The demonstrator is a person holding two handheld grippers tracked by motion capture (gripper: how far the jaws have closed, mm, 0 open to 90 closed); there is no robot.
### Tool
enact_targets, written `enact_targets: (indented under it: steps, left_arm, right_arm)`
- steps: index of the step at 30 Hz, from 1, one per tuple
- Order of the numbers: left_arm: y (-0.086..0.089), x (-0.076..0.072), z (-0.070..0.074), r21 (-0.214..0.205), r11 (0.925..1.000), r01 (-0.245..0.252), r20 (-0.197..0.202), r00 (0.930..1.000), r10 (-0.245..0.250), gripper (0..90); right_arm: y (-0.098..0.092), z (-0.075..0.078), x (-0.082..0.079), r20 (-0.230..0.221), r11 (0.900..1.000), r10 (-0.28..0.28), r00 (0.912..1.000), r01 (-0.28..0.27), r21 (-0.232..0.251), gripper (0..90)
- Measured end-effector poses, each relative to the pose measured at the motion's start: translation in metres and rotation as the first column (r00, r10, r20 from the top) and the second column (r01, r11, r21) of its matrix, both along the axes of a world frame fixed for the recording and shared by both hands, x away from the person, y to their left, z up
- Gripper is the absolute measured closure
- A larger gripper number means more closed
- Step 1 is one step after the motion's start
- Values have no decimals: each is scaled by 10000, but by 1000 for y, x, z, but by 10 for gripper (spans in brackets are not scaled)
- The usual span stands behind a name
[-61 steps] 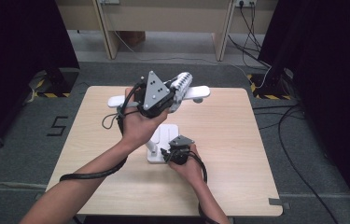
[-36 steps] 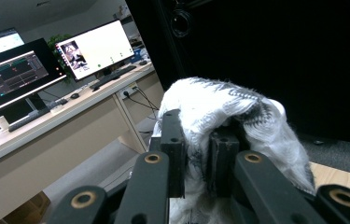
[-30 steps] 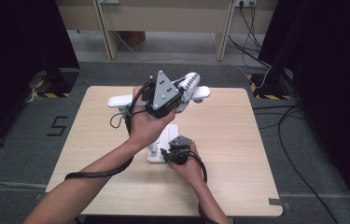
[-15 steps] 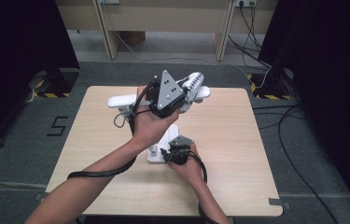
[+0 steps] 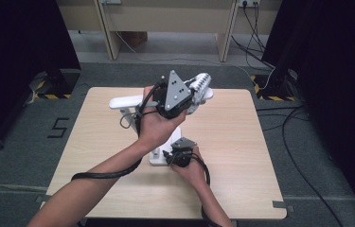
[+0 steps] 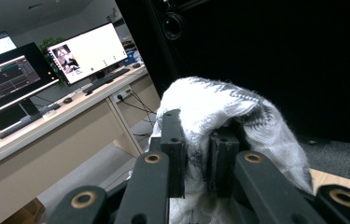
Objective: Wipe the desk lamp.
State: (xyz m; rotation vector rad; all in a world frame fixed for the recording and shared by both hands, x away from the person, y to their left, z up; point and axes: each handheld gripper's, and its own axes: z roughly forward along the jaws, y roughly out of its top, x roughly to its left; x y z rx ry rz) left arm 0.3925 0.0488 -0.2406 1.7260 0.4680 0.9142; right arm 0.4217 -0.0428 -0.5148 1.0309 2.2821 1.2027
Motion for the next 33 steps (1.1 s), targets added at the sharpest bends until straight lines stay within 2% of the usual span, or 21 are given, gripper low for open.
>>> enact_targets:
  steps: [33]
  left_arm:
    - [-15, 1, 2, 88, 9999, 129, 46, 9999, -129, 796]
  right_arm:
    - [0, 0, -1, 23, 10000, 22, 10000, -22, -35, 530]
